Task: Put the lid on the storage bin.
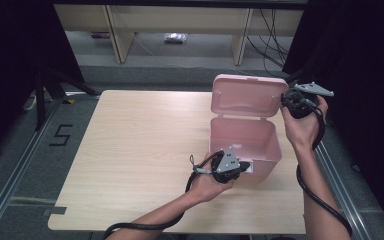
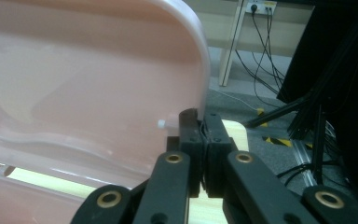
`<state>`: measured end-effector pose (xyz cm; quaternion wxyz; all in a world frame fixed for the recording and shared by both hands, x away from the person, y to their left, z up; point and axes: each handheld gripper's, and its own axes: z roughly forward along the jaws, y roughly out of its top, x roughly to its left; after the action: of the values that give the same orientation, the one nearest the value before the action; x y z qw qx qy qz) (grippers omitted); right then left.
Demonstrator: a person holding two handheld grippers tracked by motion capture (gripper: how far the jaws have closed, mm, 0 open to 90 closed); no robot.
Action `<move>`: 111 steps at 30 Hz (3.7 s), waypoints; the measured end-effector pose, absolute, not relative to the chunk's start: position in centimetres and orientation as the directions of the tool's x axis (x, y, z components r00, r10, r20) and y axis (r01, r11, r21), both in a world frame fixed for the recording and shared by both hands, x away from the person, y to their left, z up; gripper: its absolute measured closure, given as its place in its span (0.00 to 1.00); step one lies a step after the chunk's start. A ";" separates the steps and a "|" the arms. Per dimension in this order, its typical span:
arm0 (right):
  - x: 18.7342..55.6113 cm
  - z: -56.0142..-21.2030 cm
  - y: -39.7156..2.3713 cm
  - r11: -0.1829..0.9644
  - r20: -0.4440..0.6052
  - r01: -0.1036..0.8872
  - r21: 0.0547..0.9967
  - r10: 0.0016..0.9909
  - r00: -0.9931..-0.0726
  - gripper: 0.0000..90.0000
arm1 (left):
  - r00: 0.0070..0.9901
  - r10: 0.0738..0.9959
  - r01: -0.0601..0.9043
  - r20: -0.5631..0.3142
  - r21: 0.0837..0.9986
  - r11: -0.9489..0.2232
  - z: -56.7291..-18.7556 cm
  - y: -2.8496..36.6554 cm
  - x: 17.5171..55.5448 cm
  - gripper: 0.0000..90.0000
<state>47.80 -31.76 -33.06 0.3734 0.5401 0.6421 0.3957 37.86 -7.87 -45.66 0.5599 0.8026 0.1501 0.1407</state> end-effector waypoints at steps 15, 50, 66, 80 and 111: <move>46.9 -33.3 -31.7 0.104 -0.054 0.383 0.918 0.989 -0.140 1.00 | 0.916 0.396 0.083 0.059 0.940 -0.331 -45.6 -7.9 37.9 1.00; 45.5 -33.7 -31.5 0.120 -0.074 0.369 0.922 0.988 -0.137 0.99 | 0.918 0.392 0.079 0.066 0.937 -0.341 -45.6 -8.0 37.9 1.00; 45.0 -33.9 -31.5 0.136 -0.090 0.360 0.923 0.986 -0.141 0.99 | 0.918 0.390 0.079 0.068 0.935 -0.347 -45.5 -8.0 37.8 1.00; 44.4 -34.1 -31.2 0.112 -0.072 0.364 0.925 0.990 -0.120 0.99 | 0.918 0.391 0.081 0.066 0.934 -0.349 -45.5 -8.0 37.8 1.00; 43.5 -34.5 -31.3 0.144 -0.104 0.345 0.928 0.986 -0.132 0.99 | 0.871 0.489 0.073 0.056 0.968 -0.241 -40.5 -2.9 39.4 1.00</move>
<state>43.49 -31.34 -34.50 0.4040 0.5203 0.6394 0.3966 39.36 -2.89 -40.46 0.5883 0.7676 0.1829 0.1766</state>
